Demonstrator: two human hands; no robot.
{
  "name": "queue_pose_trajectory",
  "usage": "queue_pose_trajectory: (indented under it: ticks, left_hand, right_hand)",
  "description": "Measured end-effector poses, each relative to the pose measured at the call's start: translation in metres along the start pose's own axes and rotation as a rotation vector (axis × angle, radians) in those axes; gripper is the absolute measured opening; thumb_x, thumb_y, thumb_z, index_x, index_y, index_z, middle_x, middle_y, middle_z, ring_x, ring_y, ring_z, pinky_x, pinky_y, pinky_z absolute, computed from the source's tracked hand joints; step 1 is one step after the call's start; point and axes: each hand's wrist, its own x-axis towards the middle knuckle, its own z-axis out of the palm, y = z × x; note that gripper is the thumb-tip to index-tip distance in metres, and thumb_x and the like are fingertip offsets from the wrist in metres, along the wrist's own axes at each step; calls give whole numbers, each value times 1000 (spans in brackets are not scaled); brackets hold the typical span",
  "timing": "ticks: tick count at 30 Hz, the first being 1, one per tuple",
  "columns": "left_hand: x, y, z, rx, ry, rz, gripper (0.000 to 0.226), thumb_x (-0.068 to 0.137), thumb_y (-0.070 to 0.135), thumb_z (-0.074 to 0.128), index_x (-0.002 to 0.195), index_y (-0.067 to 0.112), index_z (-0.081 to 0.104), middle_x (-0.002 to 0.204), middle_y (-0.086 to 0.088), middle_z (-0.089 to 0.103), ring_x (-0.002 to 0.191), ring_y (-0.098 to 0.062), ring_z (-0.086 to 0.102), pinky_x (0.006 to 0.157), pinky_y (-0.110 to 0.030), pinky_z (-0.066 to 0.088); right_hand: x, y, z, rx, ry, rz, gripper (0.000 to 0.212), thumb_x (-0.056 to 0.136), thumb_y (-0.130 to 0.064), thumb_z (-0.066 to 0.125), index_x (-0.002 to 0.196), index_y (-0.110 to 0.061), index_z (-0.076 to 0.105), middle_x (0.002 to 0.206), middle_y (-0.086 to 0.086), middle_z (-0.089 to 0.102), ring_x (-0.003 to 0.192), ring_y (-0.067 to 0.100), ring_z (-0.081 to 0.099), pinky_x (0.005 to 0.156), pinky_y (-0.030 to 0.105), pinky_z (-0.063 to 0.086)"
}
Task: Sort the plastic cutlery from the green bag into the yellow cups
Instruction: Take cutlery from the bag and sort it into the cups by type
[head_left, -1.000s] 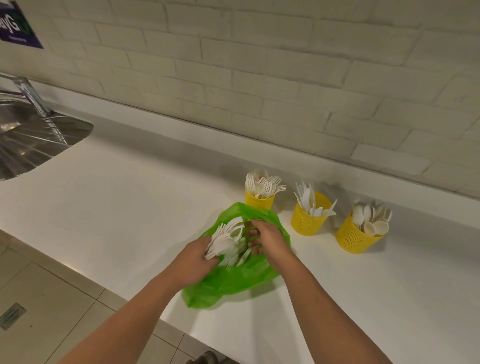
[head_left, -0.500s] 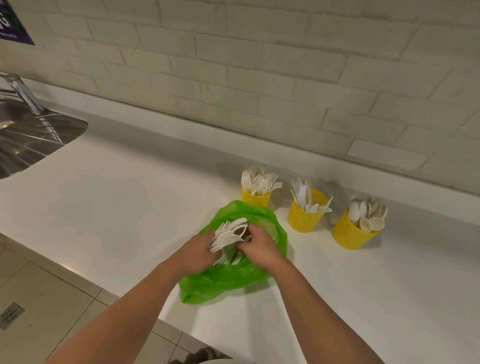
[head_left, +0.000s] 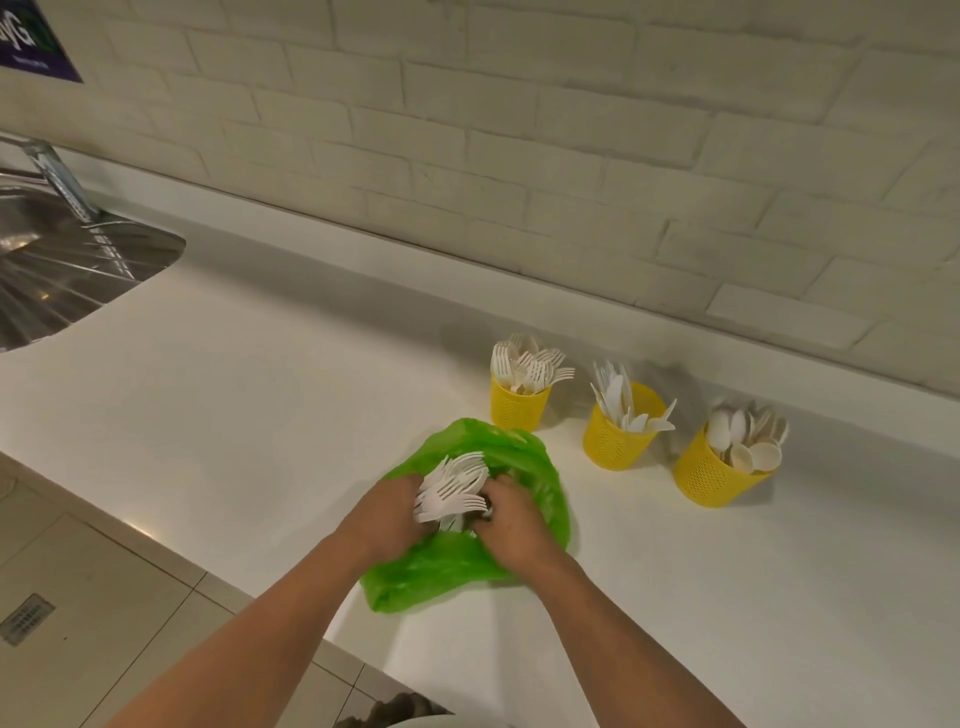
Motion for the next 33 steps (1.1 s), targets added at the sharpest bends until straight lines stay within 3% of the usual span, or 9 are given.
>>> queue_pose_trajectory:
  ticks: [6, 8, 11, 14, 18, 22, 27, 30, 33]
  left_hand:
    - [0, -2, -9, -25, 35, 63, 34, 88, 38, 74, 111, 18, 60, 106, -1, 69, 93, -23, 64, 72, -29, 42]
    - [-3, -1, -16, -70, 72, 96, 34, 89, 35, 73, 116, 18, 60, 106, 1, 71, 95, -24, 67, 75, -31, 48]
    - [-11, 6, -22, -203, 185, 156, 28, 89, 29, 73, 111, 19, 60, 94, 5, 73, 84, -16, 68, 74, -39, 54]
    - [-18, 20, -30, -430, 326, 149, 23, 90, 16, 73, 107, 25, 61, 90, 17, 70, 82, 1, 65, 67, -16, 50]
    - [-22, 45, -46, -647, 374, 148, 26, 96, 28, 69, 122, 27, 65, 107, 17, 72, 100, 8, 64, 76, -5, 44]
    - [-24, 71, -71, -786, 383, 173, 15, 100, 29, 63, 112, 22, 70, 100, 11, 75, 96, -2, 69, 80, -16, 48]
    - [-27, 101, -118, -1023, 404, 266, 12, 103, 12, 58, 106, 11, 69, 86, 0, 75, 79, -17, 73, 79, -28, 59]
    - [-26, 109, -132, -1260, 287, 297, 14, 101, 6, 59, 95, 12, 70, 85, -14, 69, 76, -29, 67, 87, -51, 53]
    - [-27, 112, -130, -1364, 169, 272, 10, 100, 6, 60, 97, 7, 70, 86, -16, 66, 74, -27, 63, 78, -46, 51]
  right_hand:
    - [-5, 10, -8, 271, 45, 114, 46, 86, -12, 77, 128, -19, 62, 115, -11, 65, 108, 6, 58, 101, 20, 42]
    - [-4, 13, -9, 268, 5, 155, 44, 90, -20, 74, 131, -28, 59, 115, -17, 63, 107, 6, 59, 102, 24, 42]
    - [-1, 14, -9, 198, 10, 136, 40, 87, -13, 75, 123, -29, 63, 98, -12, 65, 83, 3, 59, 84, 23, 50]
    - [1, 9, -8, 85, 34, 46, 39, 86, -5, 69, 123, -19, 67, 104, 1, 64, 79, 5, 57, 72, 8, 42]
    - [4, 8, -6, -15, 25, 33, 47, 90, -10, 68, 136, -16, 61, 130, 9, 55, 111, 24, 63, 101, 25, 47]
    - [4, 9, 2, -259, 45, -37, 47, 94, -21, 55, 141, -18, 53, 136, 15, 45, 110, 33, 61, 106, 40, 47]
    - [-6, -5, 1, -558, -1, -33, 54, 100, -10, 46, 152, -11, 32, 147, 20, 35, 125, 40, 50, 108, 47, 44]
    - [-12, -13, -12, -558, 40, -81, 46, 101, -14, 43, 147, -12, 39, 141, 21, 47, 123, 37, 53, 105, 44, 45]
    - [-16, -30, -39, -359, 113, -67, 33, 96, -17, 46, 125, -16, 62, 120, 13, 66, 108, 31, 64, 90, 36, 51]
